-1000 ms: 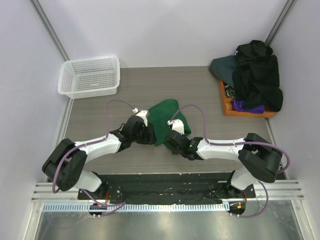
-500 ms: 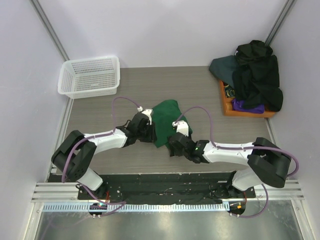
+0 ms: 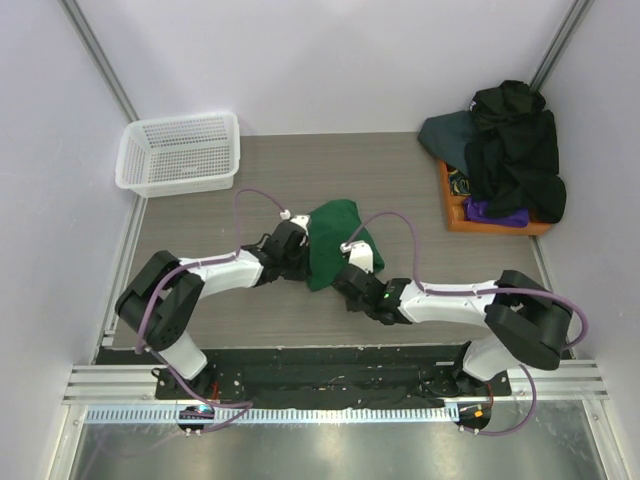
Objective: Roll the t-shirts
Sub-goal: Flatten out the T-shirt at the center of the board.
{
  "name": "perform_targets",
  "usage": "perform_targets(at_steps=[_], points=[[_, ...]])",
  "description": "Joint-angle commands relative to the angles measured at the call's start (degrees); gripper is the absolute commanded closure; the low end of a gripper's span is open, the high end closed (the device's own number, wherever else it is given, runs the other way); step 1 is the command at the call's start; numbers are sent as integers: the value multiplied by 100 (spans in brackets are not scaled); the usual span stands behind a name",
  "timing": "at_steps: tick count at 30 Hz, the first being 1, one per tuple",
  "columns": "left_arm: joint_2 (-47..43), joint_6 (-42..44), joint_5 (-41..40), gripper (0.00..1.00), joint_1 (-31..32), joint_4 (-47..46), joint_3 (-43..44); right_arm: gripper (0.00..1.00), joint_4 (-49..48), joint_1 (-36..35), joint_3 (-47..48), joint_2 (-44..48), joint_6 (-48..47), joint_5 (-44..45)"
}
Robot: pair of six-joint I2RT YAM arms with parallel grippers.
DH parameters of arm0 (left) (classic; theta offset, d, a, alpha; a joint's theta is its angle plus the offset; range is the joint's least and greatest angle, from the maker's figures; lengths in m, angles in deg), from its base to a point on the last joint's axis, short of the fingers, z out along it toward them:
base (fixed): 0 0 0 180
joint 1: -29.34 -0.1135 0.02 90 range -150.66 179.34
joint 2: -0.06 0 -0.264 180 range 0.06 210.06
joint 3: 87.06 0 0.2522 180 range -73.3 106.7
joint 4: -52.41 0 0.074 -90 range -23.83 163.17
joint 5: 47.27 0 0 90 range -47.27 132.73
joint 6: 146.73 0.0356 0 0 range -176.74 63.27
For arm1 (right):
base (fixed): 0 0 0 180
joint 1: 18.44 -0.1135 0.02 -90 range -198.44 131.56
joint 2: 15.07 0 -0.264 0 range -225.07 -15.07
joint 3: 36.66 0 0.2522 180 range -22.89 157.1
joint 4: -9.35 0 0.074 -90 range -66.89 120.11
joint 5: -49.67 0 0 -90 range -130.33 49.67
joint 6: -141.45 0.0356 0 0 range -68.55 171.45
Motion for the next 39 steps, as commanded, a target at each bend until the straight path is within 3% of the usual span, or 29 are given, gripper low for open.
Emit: perform_targets(at_steps=[1, 7, 14, 18, 23, 28, 29, 30, 33, 39], points=[[111, 28, -333, 100, 35, 396, 243, 99, 261, -54, -53, 645, 53, 247], [-1003, -94, -1117, 100, 9, 887, 172, 99, 1763, 365, 333, 1225, 53, 1153], [-2051, -306, -1310, 100, -281, 2809, 1647, 99, 2606, 1500, 1070, 2254, -587, 740], [-2420, -209, -1337, 100, -589, 3795, 2667, 99, 3372, 1607, 2360, 2508, -843, 881], [-2966, -86, -1644, 100, -624, 5121, 3791, 99, 4084, 1607, 3207, 3062, -984, 496], [-3546, -68, -1846, 99, -624, 5643, 3908, 99, 4393, 1607, 3779, 3520, -1133, -260], [-3564, -68, -1925, 96, -624, 5687, 3865, 99, 4410, 1607, 3814, 3537, -1142, -366], [-3573, -77, -1987, 70, -624, 5661, 3699, 99, 4419, 1607, 3858, 3520, -1160, -533], [-3459, -94, -1988, 42, -624, 5486, 3391, 99, 4410, 1607, 3823, 3240, -1212, -849], [-3309, -120, -855, 37, -581, 4845, 2705, 99, 4086, 1607, 3770, 2704, -1239, -1106]])
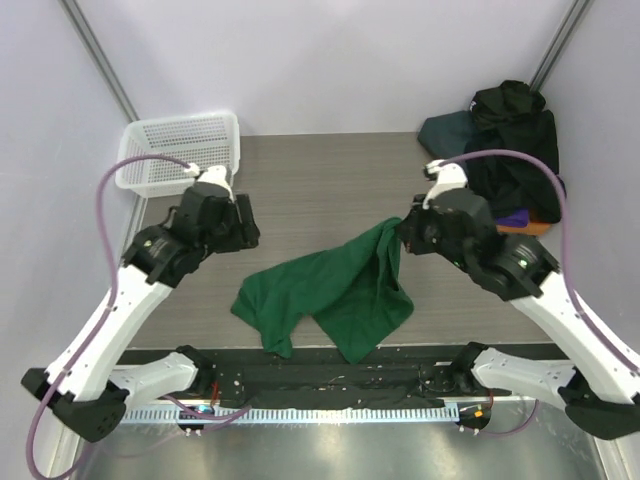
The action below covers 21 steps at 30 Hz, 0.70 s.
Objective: Roll the t-shirts
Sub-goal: Flatten out the T-shirt at the center of the board.
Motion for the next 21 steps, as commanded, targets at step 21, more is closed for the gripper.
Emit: perform_targets(at_steps=[21], points=[[-274, -1327, 228, 33, 1844, -1428, -3550, 99, -879, 301, -676, -786, 25, -220]])
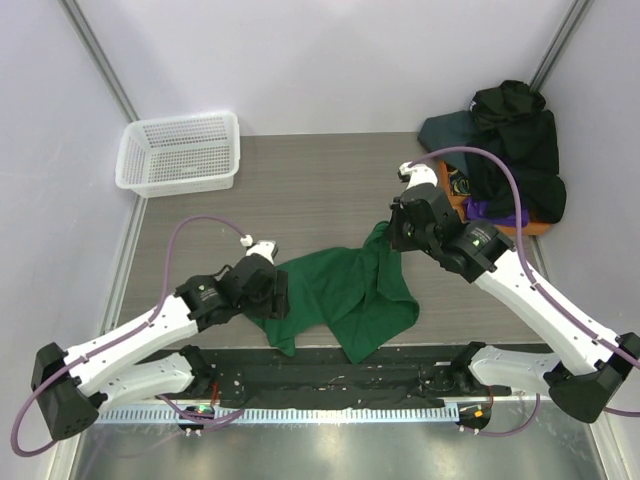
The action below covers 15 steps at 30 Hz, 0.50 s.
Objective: Roll the t-shirts
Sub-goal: Flatten out the T-shirt at the center of the board.
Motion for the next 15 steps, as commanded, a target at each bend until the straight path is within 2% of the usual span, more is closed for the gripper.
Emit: perform_targets(at_steps=[1, 7, 10, 11, 13, 14, 15], points=[[363, -523, -465, 33, 98, -139, -193, 99, -525, 43, -237, 222, 106, -34], [715, -1068, -1046, 32, 116, -226, -474, 99, -561, 96, -501, 292, 141, 115], [899, -1156, -914, 41, 116, -507, -703, 99, -570, 192, -694, 449, 212, 299], [952, -1174, -844, 46, 116, -569, -756, 99, -578, 227, -747, 485, 220, 335], [1058, -1183, -773, 78, 116, -666, -765, 99, -587, 315, -870, 564, 247, 353], [1049, -1157, -791, 100, 116, -666, -748, 99, -587, 342, -923, 634, 256, 335], [1014, -1165, -834, 100, 124, -640, -686, 99, -587, 377, -941, 670, 247, 344]])
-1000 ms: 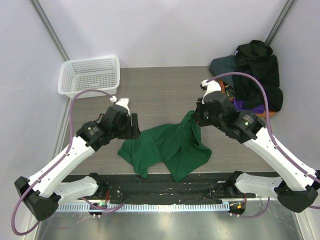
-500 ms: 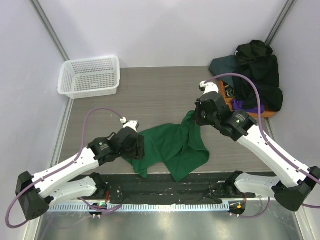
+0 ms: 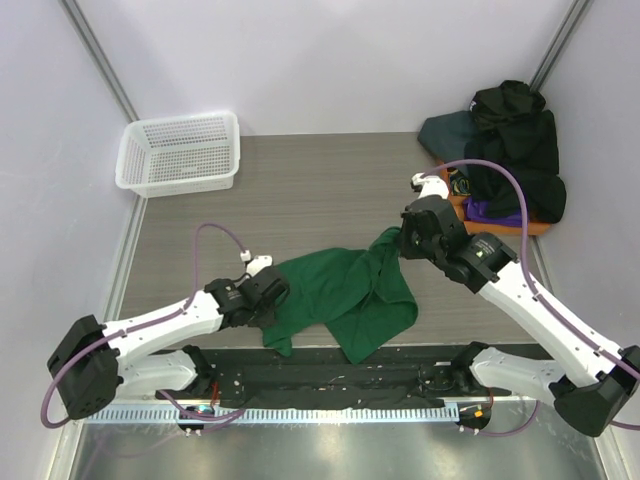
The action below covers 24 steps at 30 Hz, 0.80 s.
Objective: Roll the t-shirts
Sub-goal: Flatten out the T-shirt at the center of the board.
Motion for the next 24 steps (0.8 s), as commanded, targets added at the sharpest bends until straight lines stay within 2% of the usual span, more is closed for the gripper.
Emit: perform_targets(at_steps=[1, 8, 13, 18, 24], points=[[-140, -123, -322, 100, 30, -101, 151, 99, -262, 152, -108, 300, 96, 204], [-835, 70, -702, 100, 22, 1262, 1530, 99, -148, 196, -179, 844, 70, 152], [-1160, 167, -790, 100, 22, 2387, 2837, 99, 283, 196, 6, 1390, -27, -365], [-1459, 158, -702, 100, 30, 3230, 3806, 99, 870, 196, 568, 1838, -88, -631], [-1872, 211, -816, 100, 22, 3767, 4440, 99, 1398, 196, 1605, 2181, -176, -772]])
